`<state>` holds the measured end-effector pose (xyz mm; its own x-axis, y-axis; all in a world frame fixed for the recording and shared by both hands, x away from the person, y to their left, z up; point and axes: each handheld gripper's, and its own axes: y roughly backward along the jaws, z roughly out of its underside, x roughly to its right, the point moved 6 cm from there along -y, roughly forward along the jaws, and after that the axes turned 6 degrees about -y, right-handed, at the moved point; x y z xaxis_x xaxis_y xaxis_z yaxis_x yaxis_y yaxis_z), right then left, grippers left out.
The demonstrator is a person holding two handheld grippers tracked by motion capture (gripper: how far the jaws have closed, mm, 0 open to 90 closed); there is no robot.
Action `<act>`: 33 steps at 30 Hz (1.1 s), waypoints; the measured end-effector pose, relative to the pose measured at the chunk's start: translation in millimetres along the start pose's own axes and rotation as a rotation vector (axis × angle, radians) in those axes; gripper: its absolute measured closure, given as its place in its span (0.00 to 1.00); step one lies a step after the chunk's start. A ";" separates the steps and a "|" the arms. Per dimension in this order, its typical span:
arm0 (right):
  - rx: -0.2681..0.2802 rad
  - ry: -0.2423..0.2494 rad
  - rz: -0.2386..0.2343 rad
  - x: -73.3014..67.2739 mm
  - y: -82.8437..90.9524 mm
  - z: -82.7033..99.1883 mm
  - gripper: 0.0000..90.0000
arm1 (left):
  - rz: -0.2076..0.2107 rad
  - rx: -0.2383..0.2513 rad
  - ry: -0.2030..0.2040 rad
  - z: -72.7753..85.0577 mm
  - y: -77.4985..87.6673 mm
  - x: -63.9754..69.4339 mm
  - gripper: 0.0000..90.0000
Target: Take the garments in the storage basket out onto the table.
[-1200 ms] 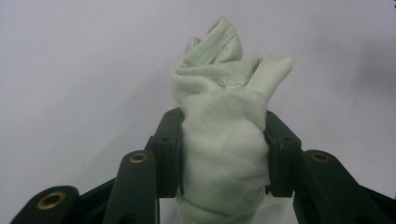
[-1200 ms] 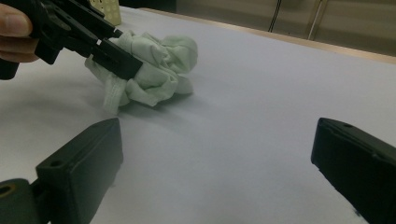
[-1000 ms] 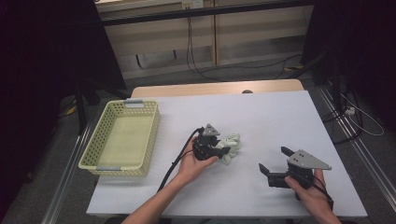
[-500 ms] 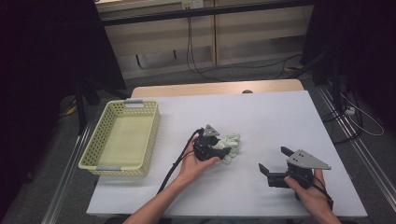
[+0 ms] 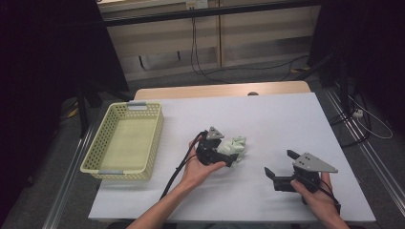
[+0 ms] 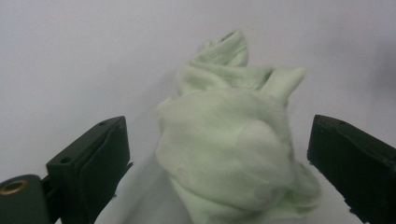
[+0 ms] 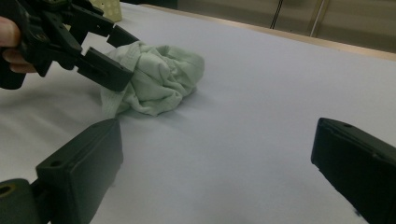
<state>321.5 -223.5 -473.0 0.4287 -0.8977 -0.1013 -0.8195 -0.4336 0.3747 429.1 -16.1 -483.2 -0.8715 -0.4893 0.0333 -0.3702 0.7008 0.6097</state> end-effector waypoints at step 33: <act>-0.038 0.037 -0.029 -13.7 -17.9 -0.7 0.02 | -0.088 0.099 -0.020 25.6 69.8 4.2 0.04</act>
<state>330.6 -203.4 -477.7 0.4661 -0.8812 -0.0790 -0.7920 -0.4554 0.4066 391.3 44.0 -460.8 -0.8399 -0.5418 -0.0331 -0.4749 0.7038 0.5284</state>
